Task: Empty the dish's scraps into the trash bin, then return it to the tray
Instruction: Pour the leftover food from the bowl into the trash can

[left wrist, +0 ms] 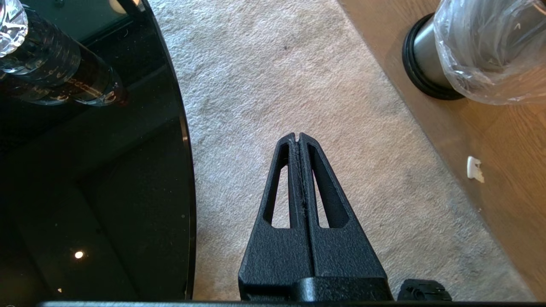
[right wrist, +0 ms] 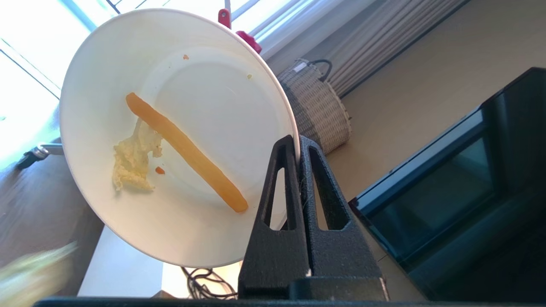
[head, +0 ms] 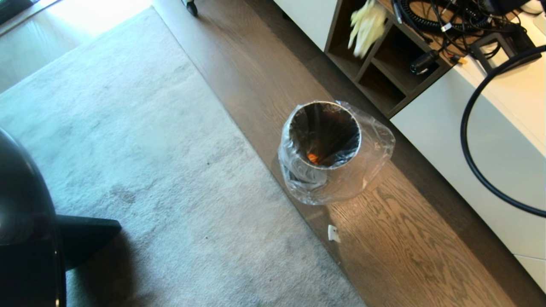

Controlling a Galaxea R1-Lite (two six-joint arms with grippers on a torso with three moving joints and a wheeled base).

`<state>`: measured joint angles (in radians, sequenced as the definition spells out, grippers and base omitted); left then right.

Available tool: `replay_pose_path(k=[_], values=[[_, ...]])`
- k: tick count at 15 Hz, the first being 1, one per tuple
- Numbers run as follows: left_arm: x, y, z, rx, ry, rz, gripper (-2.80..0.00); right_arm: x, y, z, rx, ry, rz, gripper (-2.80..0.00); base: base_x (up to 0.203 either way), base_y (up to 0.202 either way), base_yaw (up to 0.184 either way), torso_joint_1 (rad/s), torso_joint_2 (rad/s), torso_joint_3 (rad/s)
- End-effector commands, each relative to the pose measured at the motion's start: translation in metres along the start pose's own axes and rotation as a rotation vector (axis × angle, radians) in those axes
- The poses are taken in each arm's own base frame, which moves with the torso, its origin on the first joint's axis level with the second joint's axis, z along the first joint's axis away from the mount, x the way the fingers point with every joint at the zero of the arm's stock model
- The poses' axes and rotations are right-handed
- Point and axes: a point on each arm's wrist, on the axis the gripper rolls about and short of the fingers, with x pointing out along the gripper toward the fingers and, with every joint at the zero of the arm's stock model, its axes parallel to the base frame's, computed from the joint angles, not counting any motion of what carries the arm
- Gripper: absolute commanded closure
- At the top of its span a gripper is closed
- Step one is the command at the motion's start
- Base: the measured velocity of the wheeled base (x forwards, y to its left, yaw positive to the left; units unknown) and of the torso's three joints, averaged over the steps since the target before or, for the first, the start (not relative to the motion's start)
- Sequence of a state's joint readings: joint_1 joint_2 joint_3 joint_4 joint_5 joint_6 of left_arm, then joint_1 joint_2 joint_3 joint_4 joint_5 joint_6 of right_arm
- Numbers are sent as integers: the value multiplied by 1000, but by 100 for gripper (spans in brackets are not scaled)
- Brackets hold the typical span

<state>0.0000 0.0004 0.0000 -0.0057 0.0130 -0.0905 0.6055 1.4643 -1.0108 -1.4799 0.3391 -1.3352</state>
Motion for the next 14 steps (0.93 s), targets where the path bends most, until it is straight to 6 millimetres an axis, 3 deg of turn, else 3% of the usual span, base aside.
replay_pose_path(k=[1, 10, 14], values=[[0, 0, 0, -2, -1, 1, 0, -2, 2, 0, -3, -3, 3, 0, 0, 0, 0, 0, 0, 0], [0, 0, 0, -2, -1, 1, 0, -7, 5, 2, 16, -25, 36, 0, 0, 0, 0, 0, 0, 0], [0, 0, 0, -2, -1, 1, 0, 17, -22, 0, -19, -68, -57, 0, 0, 0, 0, 0, 0, 0]])
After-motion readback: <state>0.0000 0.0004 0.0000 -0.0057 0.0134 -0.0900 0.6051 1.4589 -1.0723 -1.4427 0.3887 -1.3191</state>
